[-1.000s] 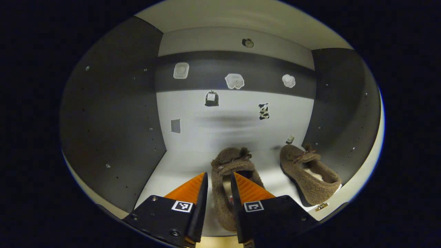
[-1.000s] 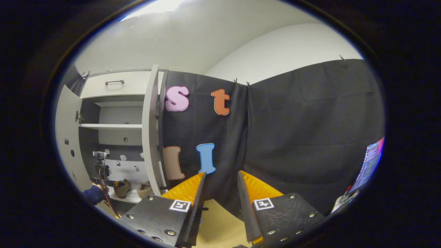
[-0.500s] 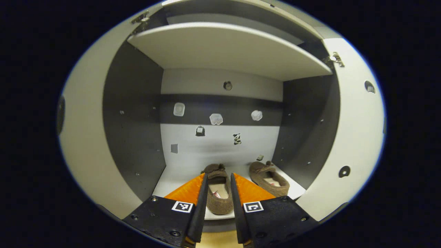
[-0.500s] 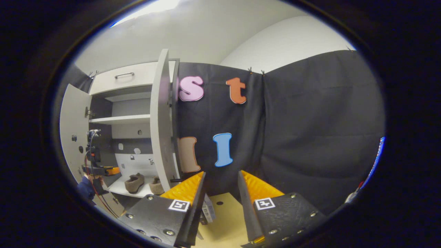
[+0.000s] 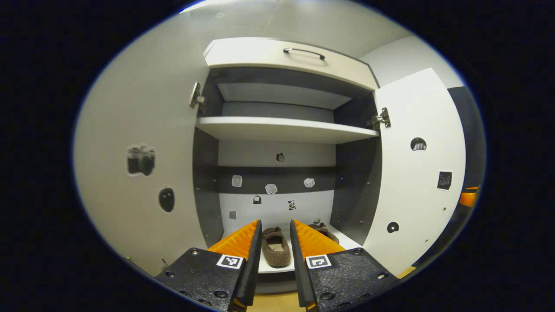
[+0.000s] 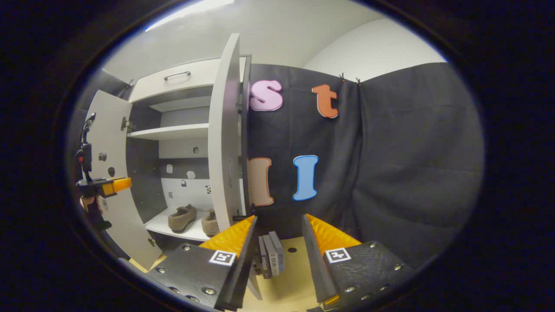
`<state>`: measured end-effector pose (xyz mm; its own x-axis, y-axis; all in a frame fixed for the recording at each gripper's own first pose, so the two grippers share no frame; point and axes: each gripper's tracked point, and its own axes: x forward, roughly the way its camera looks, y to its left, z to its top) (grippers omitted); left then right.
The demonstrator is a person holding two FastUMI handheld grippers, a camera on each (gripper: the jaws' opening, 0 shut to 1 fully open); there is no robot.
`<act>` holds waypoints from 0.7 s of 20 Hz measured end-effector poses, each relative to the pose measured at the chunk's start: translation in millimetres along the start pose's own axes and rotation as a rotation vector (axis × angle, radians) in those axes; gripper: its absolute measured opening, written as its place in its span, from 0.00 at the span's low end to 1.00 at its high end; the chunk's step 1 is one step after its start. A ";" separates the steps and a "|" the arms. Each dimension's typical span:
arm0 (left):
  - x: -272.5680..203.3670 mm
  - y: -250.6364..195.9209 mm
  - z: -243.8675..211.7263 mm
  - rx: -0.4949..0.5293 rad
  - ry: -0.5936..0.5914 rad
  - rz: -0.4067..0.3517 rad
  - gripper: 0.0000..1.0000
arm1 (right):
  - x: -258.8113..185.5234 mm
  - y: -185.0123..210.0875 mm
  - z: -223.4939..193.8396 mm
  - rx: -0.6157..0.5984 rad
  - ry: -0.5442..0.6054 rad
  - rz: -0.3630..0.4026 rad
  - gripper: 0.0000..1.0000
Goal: Grab one shoe with the right hand and put it into the shoe cabinet, grab the other shoe with the left hand and put it into the shoe cabinet; then close the right door with the right hand and the left door with the left hand.
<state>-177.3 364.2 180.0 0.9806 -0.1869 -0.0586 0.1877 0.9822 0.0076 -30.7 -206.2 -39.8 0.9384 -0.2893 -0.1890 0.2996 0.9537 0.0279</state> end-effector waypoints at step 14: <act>-75.2 16.7 12.6 -0.044 -0.022 0.051 0.44 | 7.1 47.1 -10.7 -0.030 0.027 0.160 0.60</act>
<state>-247.2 394.4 197.1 0.9899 -0.1366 -0.0376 0.1353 0.9902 -0.0343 -11.8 -162.4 -50.4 0.9686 -0.1313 -0.2113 0.1408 0.9896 0.0304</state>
